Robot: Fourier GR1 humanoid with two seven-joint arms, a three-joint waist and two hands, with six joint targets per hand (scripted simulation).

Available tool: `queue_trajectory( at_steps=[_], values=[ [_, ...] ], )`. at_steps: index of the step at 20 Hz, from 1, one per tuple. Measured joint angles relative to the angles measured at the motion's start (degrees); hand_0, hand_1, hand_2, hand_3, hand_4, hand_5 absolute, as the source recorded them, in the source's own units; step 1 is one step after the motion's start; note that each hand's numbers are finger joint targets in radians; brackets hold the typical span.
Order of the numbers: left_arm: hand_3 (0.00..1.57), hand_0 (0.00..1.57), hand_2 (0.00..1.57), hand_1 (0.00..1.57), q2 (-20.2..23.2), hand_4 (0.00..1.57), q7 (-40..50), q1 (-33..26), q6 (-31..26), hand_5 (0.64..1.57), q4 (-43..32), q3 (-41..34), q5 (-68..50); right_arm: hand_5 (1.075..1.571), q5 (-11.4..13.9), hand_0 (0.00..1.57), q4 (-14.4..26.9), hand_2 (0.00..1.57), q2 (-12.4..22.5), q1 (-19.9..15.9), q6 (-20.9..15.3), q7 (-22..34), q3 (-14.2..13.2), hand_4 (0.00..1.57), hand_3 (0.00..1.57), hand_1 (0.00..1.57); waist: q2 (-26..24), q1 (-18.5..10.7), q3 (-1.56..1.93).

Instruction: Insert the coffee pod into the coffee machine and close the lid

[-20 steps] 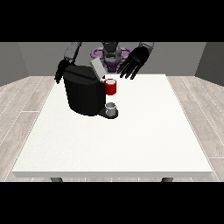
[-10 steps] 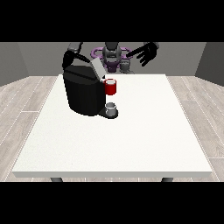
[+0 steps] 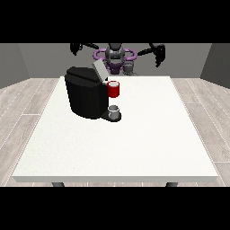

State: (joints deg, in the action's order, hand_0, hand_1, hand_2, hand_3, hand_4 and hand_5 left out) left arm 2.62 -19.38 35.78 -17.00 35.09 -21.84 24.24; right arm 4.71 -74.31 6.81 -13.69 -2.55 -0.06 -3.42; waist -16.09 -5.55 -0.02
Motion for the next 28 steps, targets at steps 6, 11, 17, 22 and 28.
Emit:
queue_trajectory(
  at_steps=[6,11,17,22,28],
  values=[
    [0.0,0.0,0.0,0.0,-2.0,0.43,2.2,-3.3,0.3,1.571,5.6,3.2,-5.1,1.571,-0.7,0.0,2.2,0.0,2.6,-5.0,0.9,1.8,-2.4,0.0,0.0,0.0,1.5,-3.0,0.02],
    [0.0,0.0,0.0,0.0,-2.1,0.4,4.5,-6.0,-1.6,1.571,11.5,5.6,-8.3,1.571,-3.8,0.0,5.4,0.0,4.6,-8.2,2.4,3.4,-6.2,0.08,0.0,0.0,3.4,-5.7,0.04],
    [0.0,0.0,0.0,0.0,-2.5,0.36,5.5,-9.6,-0.4,1.571,18.5,10.1,-11.1,1.571,-7.8,0.0,10.2,0.0,4.9,-12.0,3.4,4.2,-9.5,0.17,0.0,0.0,6.7,-7.3,0.05],
    [0.0,0.0,0.0,0.0,-2.6,0.32,9.1,-12.8,0.7,1.571,25.8,13.4,-13.8,1.571,-7.9,0.0,13.5,0.0,4.4,-15.5,2.5,5.5,-9.2,0.0,0.0,0.0,8.4,-8.0,0.04],
    [0.0,0.0,0.0,0.0,-1.8,0.35,11.2,-16.3,1.4,1.571,34.2,14.8,-15.6,1.571,-7.5,0.0,15.5,0.0,3.5,-18.3,2.7,4.2,-7.7,0.0,0.0,0.0,12.0,-7.1,0.03]
  ],
)
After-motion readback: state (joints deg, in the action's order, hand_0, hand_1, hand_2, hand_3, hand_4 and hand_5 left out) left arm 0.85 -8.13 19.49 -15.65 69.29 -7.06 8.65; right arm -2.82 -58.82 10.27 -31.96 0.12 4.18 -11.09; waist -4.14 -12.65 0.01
